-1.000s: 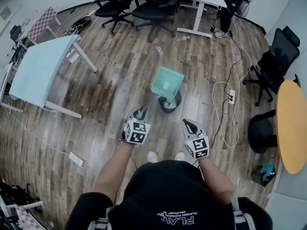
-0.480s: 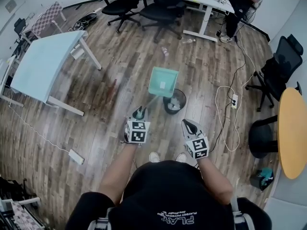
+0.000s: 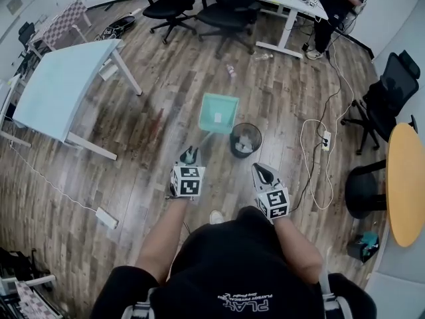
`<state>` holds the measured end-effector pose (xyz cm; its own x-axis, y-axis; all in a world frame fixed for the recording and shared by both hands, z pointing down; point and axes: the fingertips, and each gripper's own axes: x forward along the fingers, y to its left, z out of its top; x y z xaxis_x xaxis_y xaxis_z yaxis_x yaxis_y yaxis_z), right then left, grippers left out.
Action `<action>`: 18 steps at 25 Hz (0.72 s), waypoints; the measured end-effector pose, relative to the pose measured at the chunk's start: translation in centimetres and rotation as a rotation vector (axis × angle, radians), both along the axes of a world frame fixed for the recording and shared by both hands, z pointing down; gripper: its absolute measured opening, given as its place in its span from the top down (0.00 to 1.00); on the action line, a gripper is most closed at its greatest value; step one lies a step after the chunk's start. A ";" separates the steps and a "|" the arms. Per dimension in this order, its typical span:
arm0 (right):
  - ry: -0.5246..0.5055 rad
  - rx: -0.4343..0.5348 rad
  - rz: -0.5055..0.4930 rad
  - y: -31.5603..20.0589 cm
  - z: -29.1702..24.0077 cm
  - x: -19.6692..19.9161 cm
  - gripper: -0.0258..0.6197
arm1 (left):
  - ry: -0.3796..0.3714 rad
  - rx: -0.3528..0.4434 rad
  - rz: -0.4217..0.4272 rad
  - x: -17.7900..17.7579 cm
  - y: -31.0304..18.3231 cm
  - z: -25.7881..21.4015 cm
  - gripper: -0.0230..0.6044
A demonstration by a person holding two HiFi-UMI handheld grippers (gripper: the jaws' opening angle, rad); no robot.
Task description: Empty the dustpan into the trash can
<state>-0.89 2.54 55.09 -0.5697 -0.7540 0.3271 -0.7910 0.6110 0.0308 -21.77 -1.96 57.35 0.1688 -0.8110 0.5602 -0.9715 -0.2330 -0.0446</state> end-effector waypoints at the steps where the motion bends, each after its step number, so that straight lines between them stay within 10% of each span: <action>1: 0.003 -0.004 -0.001 -0.1 0.2 -0.2 0.92 | 0.003 -0.006 -0.011 -0.5 0.0 0.2 0.82; 18: -0.007 -0.048 -0.038 -9.2 2.3 0.4 0.92 | -0.020 -0.164 -0.098 -1.6 -6.5 6.7 0.82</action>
